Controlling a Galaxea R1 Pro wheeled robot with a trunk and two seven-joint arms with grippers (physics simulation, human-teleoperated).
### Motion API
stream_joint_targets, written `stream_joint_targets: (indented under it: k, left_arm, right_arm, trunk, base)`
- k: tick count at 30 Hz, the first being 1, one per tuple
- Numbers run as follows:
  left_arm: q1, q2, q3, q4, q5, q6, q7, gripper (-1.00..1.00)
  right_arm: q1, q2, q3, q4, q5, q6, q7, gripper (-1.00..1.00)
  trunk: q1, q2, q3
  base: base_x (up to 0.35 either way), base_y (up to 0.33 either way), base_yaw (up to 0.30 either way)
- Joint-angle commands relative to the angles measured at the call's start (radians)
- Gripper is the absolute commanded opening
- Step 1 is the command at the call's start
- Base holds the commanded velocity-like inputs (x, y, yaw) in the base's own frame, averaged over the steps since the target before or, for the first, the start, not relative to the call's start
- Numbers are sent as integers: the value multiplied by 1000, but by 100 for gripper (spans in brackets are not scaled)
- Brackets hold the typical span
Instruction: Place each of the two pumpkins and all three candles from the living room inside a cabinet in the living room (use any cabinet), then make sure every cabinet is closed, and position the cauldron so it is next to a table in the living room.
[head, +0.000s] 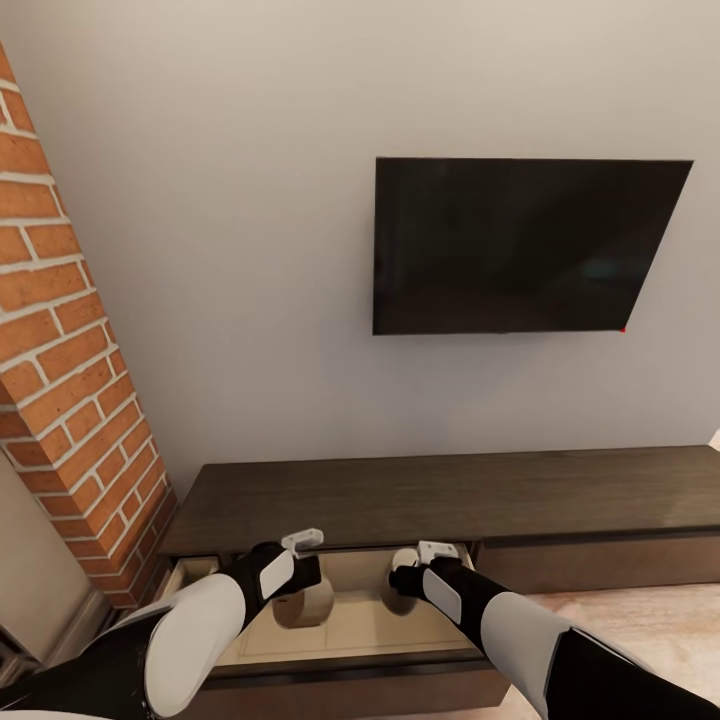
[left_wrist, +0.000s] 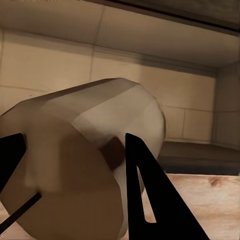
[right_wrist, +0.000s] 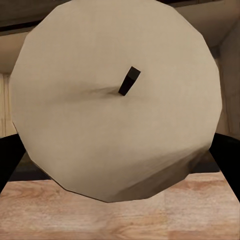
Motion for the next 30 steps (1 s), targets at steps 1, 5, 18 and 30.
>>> stream_joint_targets:
  k: [1,5,18,30]
  left_arm:
    - [0,0,8,-2,-3,-3,4,-100]
    - [1,0,7,-2,-3,-18,4,-100]
    - [1,-4,3,-5,-7,-83,-25,-100]
    - [1,-1,2,-5,-9,-77,-38,-100]
  right_arm:
    - [-1,0,6,-2,-8,1,-7,-100]
    - [-1,-1,7,-3,-7,-7,-7,-100]
    - [-1,-1,7,-8,-5,-11,-5,-100]
    - [-1,3,7,-9,52,-95,-11,-100]
  trunk:
    - [4,-8,-4]
    - [4,-8,-4]
    - [27,-50,-23]
    - [73,-134,-61]
  base:
    - [0,0,0]
    - [0,0,0]
    - [0,0,0]
    - [0,0,0]
